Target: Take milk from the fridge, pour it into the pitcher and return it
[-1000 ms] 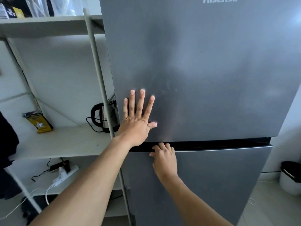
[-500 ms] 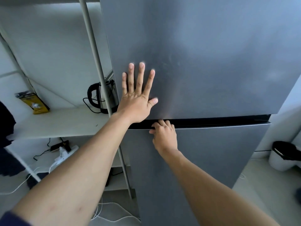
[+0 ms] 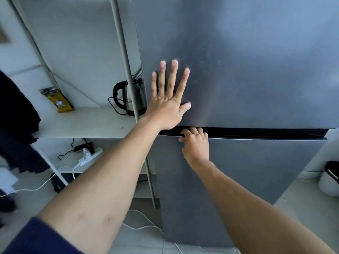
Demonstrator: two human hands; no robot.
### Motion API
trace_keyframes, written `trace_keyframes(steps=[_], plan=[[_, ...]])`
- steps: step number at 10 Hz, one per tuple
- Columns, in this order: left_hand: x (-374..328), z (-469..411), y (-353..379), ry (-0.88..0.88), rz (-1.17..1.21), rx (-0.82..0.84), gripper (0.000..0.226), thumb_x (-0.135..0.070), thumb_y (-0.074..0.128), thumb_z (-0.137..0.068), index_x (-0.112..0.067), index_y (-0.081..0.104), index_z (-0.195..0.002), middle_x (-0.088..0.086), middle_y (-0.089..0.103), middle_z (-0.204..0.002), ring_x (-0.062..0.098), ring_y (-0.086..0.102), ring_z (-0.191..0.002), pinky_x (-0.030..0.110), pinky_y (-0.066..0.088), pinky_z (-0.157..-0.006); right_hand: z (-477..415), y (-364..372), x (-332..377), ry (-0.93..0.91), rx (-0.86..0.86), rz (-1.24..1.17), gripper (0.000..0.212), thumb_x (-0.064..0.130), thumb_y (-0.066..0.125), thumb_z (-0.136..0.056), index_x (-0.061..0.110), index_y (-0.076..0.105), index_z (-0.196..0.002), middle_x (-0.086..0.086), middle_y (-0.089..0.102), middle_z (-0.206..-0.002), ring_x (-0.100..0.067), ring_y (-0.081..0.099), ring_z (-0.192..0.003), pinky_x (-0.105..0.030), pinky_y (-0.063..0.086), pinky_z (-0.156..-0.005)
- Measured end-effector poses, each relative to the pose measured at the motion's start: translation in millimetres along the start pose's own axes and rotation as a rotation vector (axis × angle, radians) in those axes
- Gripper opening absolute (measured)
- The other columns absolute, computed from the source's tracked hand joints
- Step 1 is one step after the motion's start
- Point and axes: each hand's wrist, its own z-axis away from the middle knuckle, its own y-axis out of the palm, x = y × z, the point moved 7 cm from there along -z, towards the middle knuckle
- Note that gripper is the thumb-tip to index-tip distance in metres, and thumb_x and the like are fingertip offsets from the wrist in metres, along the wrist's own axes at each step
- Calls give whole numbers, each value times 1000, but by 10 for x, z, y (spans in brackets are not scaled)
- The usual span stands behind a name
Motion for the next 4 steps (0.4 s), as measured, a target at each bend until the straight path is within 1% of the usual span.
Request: trace_keyframes(steps=[1, 2, 3, 4], plan=[[7, 104, -86, 14, 6, 52, 91, -50, 49, -95, -19, -8, -157, 16, -17, -164, 42, -20, -148, 54, -13, -120, -8, 13, 16, -19, -5, 12, 11, 10, 69, -81, 9, 69, -92, -11, 66, -96, -37, 56, -90, -41, 39, -74], [100, 339, -119, -35, 158, 250, 92, -46, 56, -93, -28, -8, -157, 0, -27, -162, 27, -29, -148, 58, -2, -121, 28, 17, -13, -5, -25, 32, 13, 10, 71, -79, 9, 67, -91, -13, 63, -96, -37, 55, -89, -44, 40, -80], [239, 772, -154, -270, 387, 470, 80, -42, 54, -97, -34, 4, -158, -11, -17, -165, 17, -11, -153, 52, 14, -122, 240, 33, 20, -5, -50, -11, 37, 16, 66, -84, 7, 60, -119, -16, 57, -116, -38, 50, -113, -46, 22, -114], [382, 1264, -217, -505, 380, 556, 62, -46, 46, -100, -36, 18, -155, 3, 39, -157, 27, 43, -139, 44, 39, -110, 534, 136, 226, 63, 54, -264, 61, 24, 53, -91, 4, 32, -144, -20, 29, -151, -35, 17, -144, -43, 1, -121]])
